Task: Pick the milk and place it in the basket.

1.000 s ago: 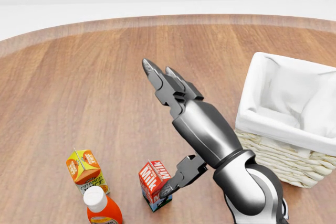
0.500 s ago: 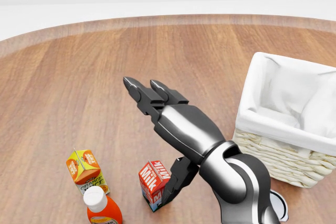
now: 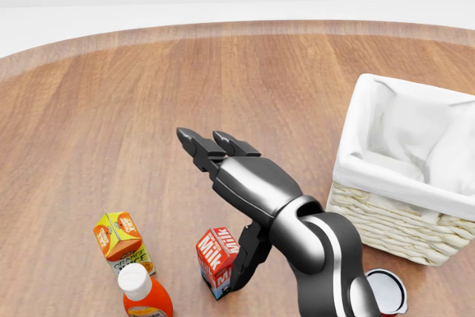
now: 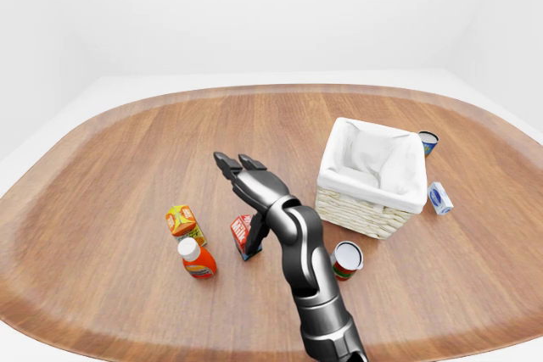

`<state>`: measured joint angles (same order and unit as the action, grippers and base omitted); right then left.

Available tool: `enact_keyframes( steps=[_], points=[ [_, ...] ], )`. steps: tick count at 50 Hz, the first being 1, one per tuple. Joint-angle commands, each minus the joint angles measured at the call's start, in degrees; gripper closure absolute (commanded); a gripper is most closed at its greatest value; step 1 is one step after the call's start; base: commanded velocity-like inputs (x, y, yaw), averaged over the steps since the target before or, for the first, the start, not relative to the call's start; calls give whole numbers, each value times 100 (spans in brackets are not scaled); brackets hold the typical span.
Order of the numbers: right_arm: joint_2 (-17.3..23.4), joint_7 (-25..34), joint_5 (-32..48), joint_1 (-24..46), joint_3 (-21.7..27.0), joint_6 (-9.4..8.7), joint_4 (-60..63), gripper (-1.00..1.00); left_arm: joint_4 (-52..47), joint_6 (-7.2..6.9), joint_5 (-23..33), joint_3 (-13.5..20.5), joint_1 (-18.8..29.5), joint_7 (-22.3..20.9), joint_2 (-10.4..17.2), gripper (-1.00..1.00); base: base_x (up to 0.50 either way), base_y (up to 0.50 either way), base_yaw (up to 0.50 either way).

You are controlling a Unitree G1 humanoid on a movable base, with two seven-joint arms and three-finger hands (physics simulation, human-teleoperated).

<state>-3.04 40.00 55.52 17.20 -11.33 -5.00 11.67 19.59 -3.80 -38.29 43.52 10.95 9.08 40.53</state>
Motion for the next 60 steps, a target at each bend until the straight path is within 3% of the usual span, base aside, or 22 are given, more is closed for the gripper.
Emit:
enact_keyframes(
  steps=[1,26,60],
  points=[
    [14,0,60,46,37,0,-496,-100,-2,-6,2,1,-1,4,0,-100,0,0,0],
    [-38,-110,-8,474,122,0,-1457,-100,1,10,14,1,1,-1,-1,-100,0,0,0],
    [-13,-767,-105,781,141,0,-3029,-100,8,32,15,-4,2,-17,1,-100,0,0,0]
  ],
)
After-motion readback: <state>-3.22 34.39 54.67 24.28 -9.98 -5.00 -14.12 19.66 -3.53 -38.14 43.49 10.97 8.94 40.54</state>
